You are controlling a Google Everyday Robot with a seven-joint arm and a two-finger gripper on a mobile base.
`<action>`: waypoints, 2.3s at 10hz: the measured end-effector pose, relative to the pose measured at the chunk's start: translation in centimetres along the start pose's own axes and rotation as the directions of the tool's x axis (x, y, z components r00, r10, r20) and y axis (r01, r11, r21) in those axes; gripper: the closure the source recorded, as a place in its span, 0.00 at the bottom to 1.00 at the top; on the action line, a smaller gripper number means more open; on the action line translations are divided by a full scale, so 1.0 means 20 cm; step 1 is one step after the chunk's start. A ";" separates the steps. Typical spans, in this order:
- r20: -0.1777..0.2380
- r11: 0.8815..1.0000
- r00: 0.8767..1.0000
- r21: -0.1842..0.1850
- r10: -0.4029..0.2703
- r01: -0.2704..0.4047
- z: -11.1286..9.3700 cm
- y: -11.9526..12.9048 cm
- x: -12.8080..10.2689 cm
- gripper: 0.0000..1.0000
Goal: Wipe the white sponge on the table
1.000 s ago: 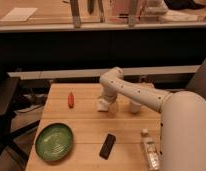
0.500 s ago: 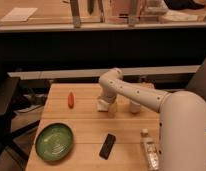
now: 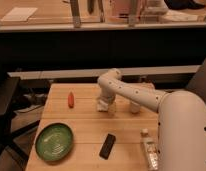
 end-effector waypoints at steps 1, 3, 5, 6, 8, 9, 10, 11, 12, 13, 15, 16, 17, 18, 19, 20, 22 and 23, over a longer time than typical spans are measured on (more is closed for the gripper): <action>0.002 1.000 1.000 -0.003 0.000 0.000 0.00 0.00 -0.01 0.38; 0.003 1.000 1.000 -0.002 -0.002 0.002 0.00 -0.01 -0.02 0.58; 0.009 1.000 1.000 -0.006 -0.015 0.015 0.01 -0.02 -0.06 0.80; 0.013 1.000 1.000 -0.007 -0.020 0.020 0.00 -0.02 -0.09 0.88; 0.023 0.999 0.999 -0.008 -0.048 0.048 0.01 -0.01 -0.17 1.00; 0.025 0.998 0.998 -0.008 -0.063 0.063 0.01 0.00 -0.19 1.00; 0.027 0.997 0.996 -0.009 -0.079 0.080 0.01 0.03 -0.21 1.00; 0.029 0.996 0.996 -0.009 -0.085 0.086 0.01 0.04 -0.22 1.00; 0.031 0.996 0.996 -0.009 -0.089 0.090 0.01 0.03 -0.24 1.00; 0.035 0.995 0.995 -0.008 -0.097 0.097 0.02 0.02 -0.28 1.00; 0.040 0.994 0.993 -0.007 -0.112 0.112 0.02 0.05 -0.33 1.00; 0.042 0.993 0.992 -0.007 -0.121 0.122 0.02 0.06 -0.35 1.00; 0.043 0.992 0.991 -0.005 -0.129 0.129 0.02 0.07 -0.36 1.00; 0.043 0.990 0.989 -0.002 -0.138 0.139 0.02 0.07 -0.39 1.00; 0.044 0.990 0.989 0.000 -0.140 0.140 0.02 0.07 -0.42 1.00; 0.044 0.990 0.989 0.001 -0.143 0.144 0.02 0.07 -0.44 1.00; 0.045 0.988 0.987 0.004 -0.156 0.156 0.03 0.08 -0.50 1.00; 0.044 0.987 0.986 0.006 -0.158 0.158 0.03 0.10 -0.53 1.00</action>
